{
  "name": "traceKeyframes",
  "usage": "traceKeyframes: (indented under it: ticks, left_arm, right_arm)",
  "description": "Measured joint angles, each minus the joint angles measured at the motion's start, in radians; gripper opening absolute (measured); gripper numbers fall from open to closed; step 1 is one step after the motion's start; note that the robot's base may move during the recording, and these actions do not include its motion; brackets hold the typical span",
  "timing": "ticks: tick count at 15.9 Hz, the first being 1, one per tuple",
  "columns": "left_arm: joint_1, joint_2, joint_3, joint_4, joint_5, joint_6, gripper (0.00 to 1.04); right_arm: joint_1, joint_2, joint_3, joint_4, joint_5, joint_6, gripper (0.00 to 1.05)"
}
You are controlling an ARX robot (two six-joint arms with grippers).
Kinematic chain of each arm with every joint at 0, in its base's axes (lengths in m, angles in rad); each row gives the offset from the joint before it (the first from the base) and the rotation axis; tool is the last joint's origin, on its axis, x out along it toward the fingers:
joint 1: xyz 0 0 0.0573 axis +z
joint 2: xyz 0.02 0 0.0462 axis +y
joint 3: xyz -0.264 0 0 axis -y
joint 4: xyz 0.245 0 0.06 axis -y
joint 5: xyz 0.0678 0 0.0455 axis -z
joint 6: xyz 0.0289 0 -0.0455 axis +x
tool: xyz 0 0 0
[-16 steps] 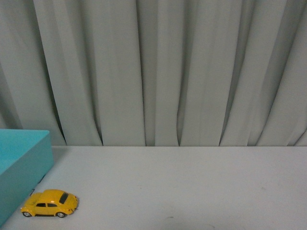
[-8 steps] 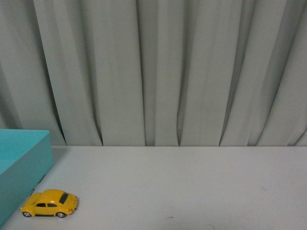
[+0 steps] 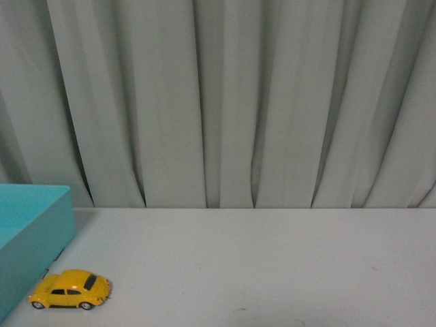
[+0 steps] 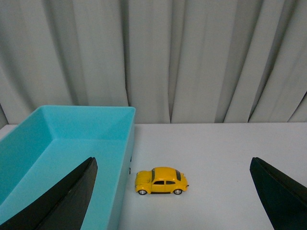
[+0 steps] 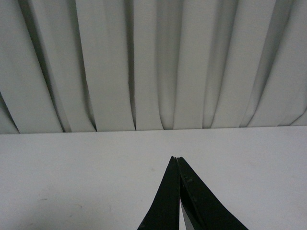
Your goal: Wind up and store yellow beetle toy
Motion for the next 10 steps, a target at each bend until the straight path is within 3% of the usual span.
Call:
traceKeyframes:
  ticks: [5, 8, 10]
  left_arm:
    - [0.0, 0.0, 0.0, 0.001, 0.0, 0.0, 0.98]
    - [0.0, 0.0, 0.0, 0.001, 0.0, 0.0, 0.98]
    - [0.0, 0.0, 0.0, 0.001, 0.0, 0.0, 0.98]
  right_arm:
    - [0.0, 0.0, -0.001, -0.019, 0.001, -0.001, 0.02]
    - [0.0, 0.001, -0.001, -0.019, 0.002, 0.0, 0.44]
    - [0.0, 0.001, -0.001, -0.019, 0.002, 0.0, 0.64]
